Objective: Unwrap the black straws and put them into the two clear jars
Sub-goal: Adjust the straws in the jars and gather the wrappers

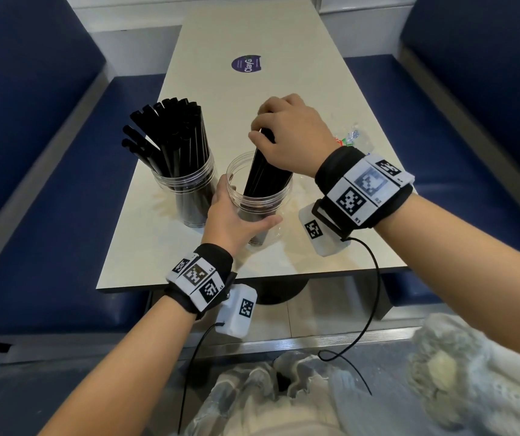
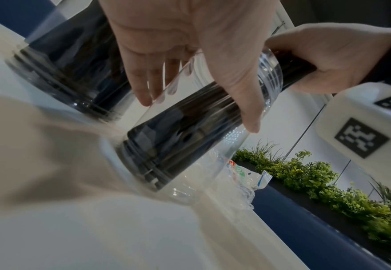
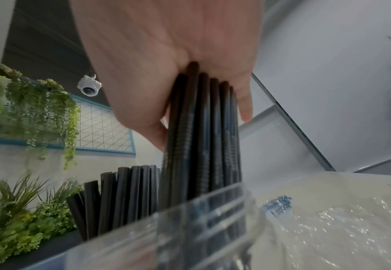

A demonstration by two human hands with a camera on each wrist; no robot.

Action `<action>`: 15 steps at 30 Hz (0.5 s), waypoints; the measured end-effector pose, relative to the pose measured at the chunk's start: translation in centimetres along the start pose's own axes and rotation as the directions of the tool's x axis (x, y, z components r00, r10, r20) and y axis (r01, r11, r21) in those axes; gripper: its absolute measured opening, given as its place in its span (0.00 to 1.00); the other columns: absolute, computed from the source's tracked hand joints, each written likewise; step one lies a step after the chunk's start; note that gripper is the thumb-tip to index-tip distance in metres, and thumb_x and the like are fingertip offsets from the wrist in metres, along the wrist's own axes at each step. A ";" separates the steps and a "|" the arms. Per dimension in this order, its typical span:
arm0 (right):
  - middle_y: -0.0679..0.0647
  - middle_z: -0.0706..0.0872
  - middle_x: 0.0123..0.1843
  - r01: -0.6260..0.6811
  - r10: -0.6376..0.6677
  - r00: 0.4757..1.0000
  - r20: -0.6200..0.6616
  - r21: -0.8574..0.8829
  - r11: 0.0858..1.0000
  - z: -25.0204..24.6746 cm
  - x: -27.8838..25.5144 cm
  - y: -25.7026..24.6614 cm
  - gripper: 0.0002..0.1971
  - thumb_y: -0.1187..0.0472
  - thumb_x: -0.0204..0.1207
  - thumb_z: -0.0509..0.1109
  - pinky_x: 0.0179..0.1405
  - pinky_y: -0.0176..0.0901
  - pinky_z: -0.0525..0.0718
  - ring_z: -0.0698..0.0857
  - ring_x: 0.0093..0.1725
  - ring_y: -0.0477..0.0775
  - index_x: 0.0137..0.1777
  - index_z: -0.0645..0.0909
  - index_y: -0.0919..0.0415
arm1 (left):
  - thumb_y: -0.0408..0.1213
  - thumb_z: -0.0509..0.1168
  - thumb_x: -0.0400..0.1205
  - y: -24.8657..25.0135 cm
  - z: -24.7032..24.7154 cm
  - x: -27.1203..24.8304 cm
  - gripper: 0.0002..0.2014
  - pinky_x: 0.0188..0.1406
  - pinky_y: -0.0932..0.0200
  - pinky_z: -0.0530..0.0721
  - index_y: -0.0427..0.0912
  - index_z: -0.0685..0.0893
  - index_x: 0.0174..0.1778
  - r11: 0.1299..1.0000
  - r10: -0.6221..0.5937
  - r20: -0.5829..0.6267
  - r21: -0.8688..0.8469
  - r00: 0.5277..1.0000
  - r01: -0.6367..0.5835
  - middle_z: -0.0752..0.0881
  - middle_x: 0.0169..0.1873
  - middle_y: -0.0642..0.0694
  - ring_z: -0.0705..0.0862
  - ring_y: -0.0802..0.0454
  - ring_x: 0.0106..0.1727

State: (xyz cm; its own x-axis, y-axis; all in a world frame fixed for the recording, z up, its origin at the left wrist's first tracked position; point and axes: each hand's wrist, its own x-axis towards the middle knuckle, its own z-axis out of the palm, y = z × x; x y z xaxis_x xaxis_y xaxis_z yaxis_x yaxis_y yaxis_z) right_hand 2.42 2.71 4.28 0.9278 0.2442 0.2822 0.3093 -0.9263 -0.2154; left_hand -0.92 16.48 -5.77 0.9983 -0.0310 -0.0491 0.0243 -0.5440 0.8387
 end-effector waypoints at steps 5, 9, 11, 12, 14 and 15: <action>0.58 0.77 0.59 -0.144 0.150 0.986 -0.073 0.079 0.986 0.3 0.0 -0.3 0.14 0.54 0.80 0.59 0.46 0.48 0.73 0.72 0.62 0.62 0.56 0.79 0.62 | 0.49 0.82 0.60 0.0 0.1 0.1 0.60 0.79 0.51 0.66 0.45 0.51 0.82 1.000 0.005 0.004 -0.007 1.000 -0.005 0.65 0.79 0.43 0.63 0.48 0.80; 0.62 0.79 0.52 -0.031 0.076 0.970 -0.232 0.190 0.981 0.6 -0.3 -0.6 0.12 0.58 0.79 0.58 0.41 0.46 0.72 0.76 0.54 0.62 0.51 0.78 0.66 | 0.50 0.82 0.59 -0.1 0.2 0.0 0.60 0.77 0.48 0.69 0.45 0.52 0.82 1.000 -0.008 -0.006 -0.006 1.000 0.008 0.67 0.78 0.42 0.66 0.47 0.79; 0.63 0.79 0.49 0.026 0.061 0.940 -0.335 0.249 0.968 0.7 -0.7 -0.8 0.12 0.59 0.79 0.58 0.41 0.49 0.75 0.77 0.50 0.62 0.49 0.78 0.68 | 0.50 0.83 0.59 -0.1 0.2 -0.1 0.60 0.77 0.48 0.69 0.44 0.53 0.82 1.000 -0.005 -0.015 -0.015 1.000 0.004 0.68 0.77 0.42 0.67 0.47 0.78; 0.63 0.80 0.48 0.043 0.062 0.928 -0.368 0.272 0.961 0.8 -0.9 -0.8 0.12 0.59 0.79 0.58 0.41 0.51 0.76 0.77 0.50 0.62 0.49 0.78 0.68 | 0.49 0.83 0.59 -0.2 0.2 -0.1 0.60 0.77 0.48 0.70 0.44 0.54 0.81 1.000 -0.002 -0.018 -0.020 1.000 0.002 0.68 0.77 0.42 0.68 0.47 0.78; 0.63 0.81 0.47 0.052 0.064 0.928 -0.368 0.297 0.953 0.9 -1.2 -0.6 0.13 0.59 0.80 0.57 0.45 0.53 0.77 0.77 0.49 0.62 0.49 0.79 0.68 | 0.50 0.82 0.59 -0.2 0.1 0.0 0.59 0.77 0.48 0.70 0.43 0.54 0.81 1.000 -0.003 -0.018 -0.013 1.000 0.002 0.69 0.77 0.42 0.68 0.47 0.77; 0.62 0.82 0.48 0.044 0.058 0.941 -0.334 0.291 0.956 1.0 -1.3 -0.5 0.14 0.58 0.80 0.56 0.47 0.54 0.77 0.78 0.50 0.63 0.50 0.80 0.67 | 0.51 0.82 0.59 -0.2 0.1 0.1 0.59 0.77 0.48 0.70 0.43 0.54 0.81 1.000 -0.002 -0.017 -0.006 1.000 0.002 0.69 0.77 0.42 0.68 0.47 0.77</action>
State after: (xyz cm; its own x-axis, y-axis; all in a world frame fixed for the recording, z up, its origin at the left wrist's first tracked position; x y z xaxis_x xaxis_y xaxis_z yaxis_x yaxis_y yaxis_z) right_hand 1.27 3.13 3.10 0.8211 0.0800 0.5651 0.3973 -0.7911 -0.4652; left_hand -0.88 16.47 -6.02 0.9990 -0.0158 -0.0414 0.0263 -0.5391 0.8418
